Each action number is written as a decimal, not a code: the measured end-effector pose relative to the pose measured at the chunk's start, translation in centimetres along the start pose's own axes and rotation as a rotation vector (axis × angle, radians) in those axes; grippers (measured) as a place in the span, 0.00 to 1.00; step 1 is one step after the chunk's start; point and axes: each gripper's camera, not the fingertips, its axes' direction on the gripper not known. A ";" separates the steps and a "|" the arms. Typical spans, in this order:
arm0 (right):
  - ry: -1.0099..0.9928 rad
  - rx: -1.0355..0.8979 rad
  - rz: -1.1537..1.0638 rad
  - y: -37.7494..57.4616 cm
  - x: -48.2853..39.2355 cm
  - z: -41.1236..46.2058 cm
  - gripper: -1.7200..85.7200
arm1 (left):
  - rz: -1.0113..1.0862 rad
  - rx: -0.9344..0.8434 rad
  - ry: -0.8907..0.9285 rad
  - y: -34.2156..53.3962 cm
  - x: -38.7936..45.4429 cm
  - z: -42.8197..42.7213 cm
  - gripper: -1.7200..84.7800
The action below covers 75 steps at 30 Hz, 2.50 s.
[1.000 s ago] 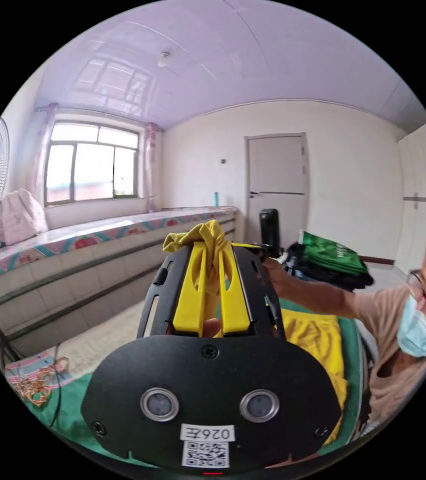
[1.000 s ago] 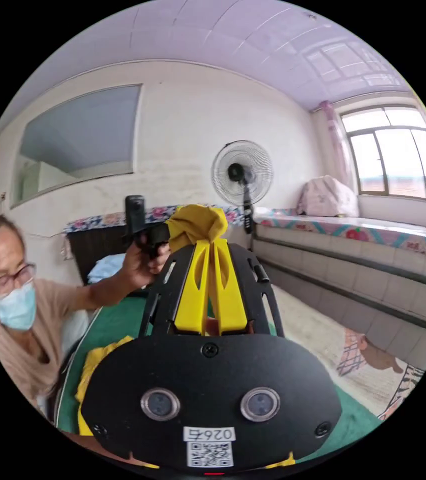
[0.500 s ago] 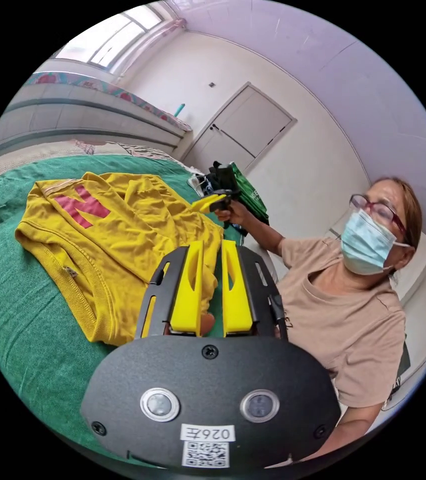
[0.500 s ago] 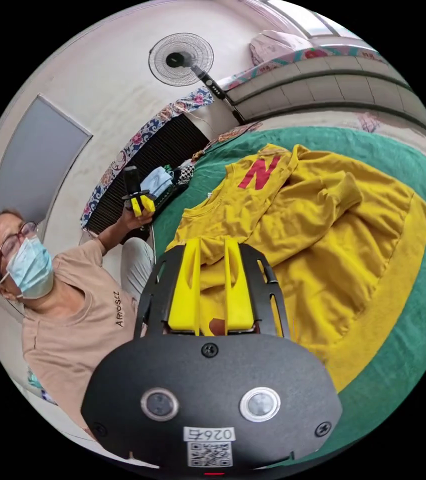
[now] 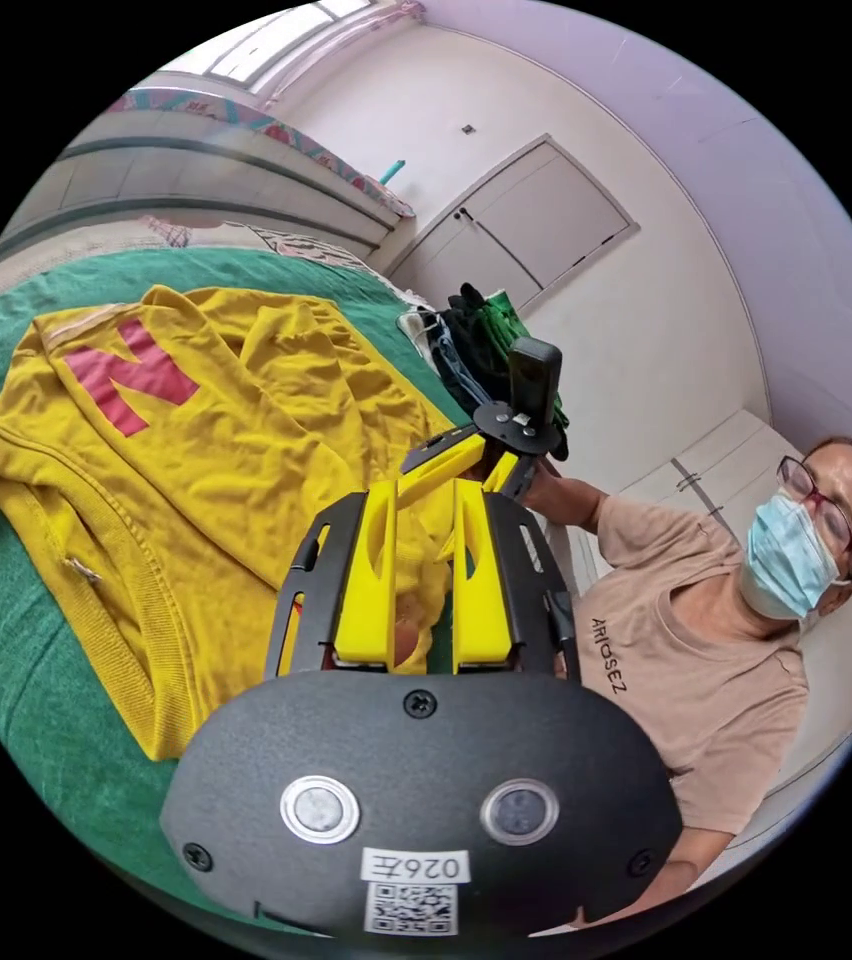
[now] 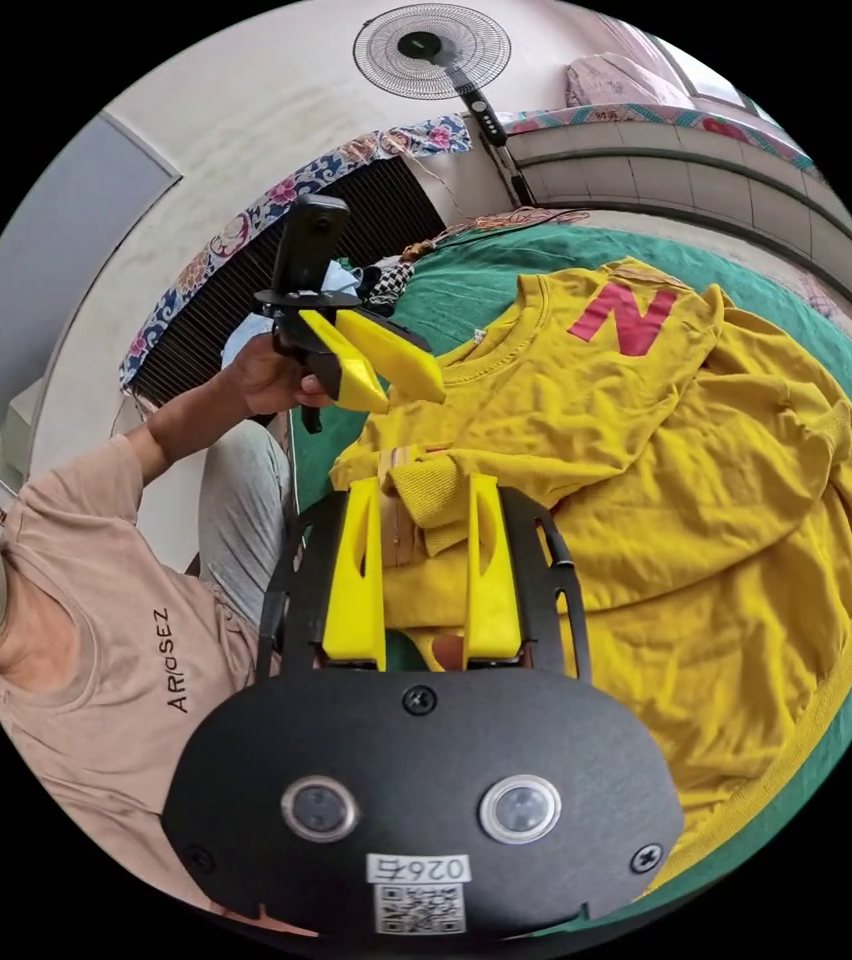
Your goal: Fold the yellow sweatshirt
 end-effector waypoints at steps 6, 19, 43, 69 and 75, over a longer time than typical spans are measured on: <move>0.132 -0.013 -0.040 0.4 -3.9 -4.8 0.15 | 0.111 -0.164 -0.158 -0.1 6.0 3.0 0.12; 0.489 -0.117 -0.127 -8.8 -9.0 -6.1 0.03 | 0.220 -0.367 -0.575 -6.6 12.6 11.6 0.21; 0.239 -0.171 -0.046 -10.1 8.3 -21.2 0.05 | 0.227 -0.502 -0.418 -2.5 -0.5 3.6 0.01; 0.380 0.133 0.426 -17.3 45.2 -24.3 0.06 | -0.123 0.135 -0.592 1.8 -31.8 -21.1 0.01; 0.391 0.044 0.215 -18.5 37.5 -20.6 0.02 | -0.123 -0.029 -0.520 6.7 -32.4 -20.1 0.01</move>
